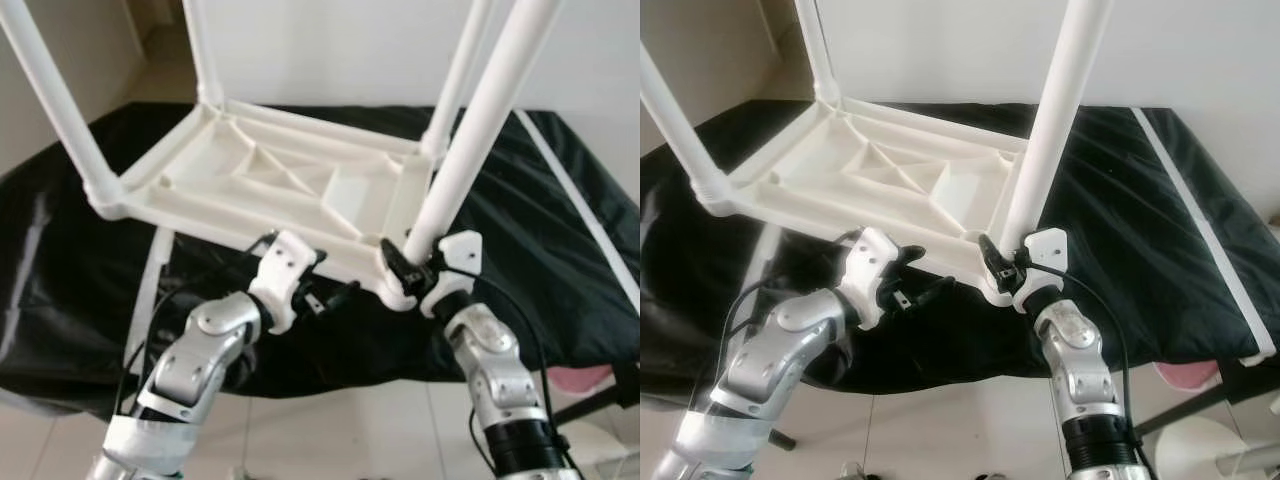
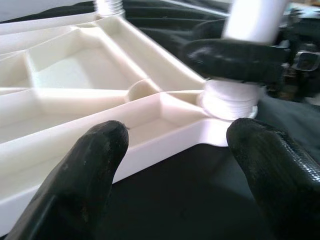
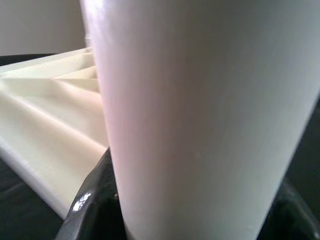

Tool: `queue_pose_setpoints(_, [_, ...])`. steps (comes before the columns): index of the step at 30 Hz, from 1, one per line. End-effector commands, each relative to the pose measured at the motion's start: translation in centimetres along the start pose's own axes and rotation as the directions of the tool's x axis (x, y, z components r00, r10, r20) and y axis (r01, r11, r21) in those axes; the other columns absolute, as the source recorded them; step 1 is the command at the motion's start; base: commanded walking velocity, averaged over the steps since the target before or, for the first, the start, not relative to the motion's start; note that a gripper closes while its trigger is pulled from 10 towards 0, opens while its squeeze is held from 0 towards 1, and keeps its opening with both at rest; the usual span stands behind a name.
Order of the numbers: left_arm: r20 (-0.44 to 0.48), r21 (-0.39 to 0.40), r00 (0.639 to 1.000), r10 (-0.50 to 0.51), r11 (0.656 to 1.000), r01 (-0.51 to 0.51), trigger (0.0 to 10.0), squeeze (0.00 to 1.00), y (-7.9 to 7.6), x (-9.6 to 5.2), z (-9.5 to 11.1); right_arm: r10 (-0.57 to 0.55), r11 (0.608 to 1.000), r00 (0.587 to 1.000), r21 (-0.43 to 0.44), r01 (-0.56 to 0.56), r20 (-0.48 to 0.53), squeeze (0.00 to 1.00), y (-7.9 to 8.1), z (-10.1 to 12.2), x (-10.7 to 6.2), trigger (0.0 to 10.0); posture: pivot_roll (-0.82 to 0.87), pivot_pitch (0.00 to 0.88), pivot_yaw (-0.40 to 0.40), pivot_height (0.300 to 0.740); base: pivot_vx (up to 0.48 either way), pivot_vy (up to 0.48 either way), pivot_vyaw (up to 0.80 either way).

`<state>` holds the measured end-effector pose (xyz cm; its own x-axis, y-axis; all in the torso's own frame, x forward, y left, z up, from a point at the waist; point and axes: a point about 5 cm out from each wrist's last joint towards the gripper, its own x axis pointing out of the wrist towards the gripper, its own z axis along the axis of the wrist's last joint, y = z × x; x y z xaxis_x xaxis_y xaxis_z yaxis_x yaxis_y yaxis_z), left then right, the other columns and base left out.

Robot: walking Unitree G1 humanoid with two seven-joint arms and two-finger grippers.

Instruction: Building children table

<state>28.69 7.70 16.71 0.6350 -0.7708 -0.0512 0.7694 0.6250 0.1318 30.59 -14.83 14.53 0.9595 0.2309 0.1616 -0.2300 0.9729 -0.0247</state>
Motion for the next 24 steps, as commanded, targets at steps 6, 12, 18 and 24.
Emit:
queue_pose_setpoints(6, [0.038, 0.018, 0.999, 0.016, 1.0, -0.016, 10.0, 0.0, 0.5, 0.8, 0.1, -0.297, 0.955, 0.944, -0.025, 0.297, -0.141, 0.0, -1.8, -2.7, -1.9, 10.0, -0.08, 0.049, 0.03, 0.74, 0.0, 0.0, 0.0])
queue_pose_setpoints(12, [0.012, 0.005, 1.0, 0.026, 1.0, -0.026, 10.0, 0.0, 0.7, 1.3, -0.3, -0.367, 0.93, 0.917, -0.028, 0.368, -0.157, 0.0, -1.7, -2.9, -2.1, 10.0, -0.09, 0.046, 0.036, 0.74, 0.0, 0.0, 0.0])
queue_pose_setpoints(18, [-0.033, -0.012, 0.999, -0.002, 1.0, 0.002, 10.0, 0.0, -0.1, 1.3, -1.2, -0.499, 0.861, 0.845, 0.001, 0.508, -0.191, 0.0, 0.1, -3.4, -2.0, 10.0, -0.08, 0.045, 0.023, 0.74, 0.0, 0.0, 0.0])
queue_pose_setpoints(24, [-0.062, 0.022, 0.995, -0.075, 0.997, 0.076, 10.0, 0.0, -1.3, 1.0, -2.1, -0.474, 0.868, 0.858, 0.056, 0.493, -0.197, 0.0, 0.9, -3.0, -1.5, 10.0, -0.08, 0.049, 0.026, 0.74, 0.0, 0.0, 0.0])
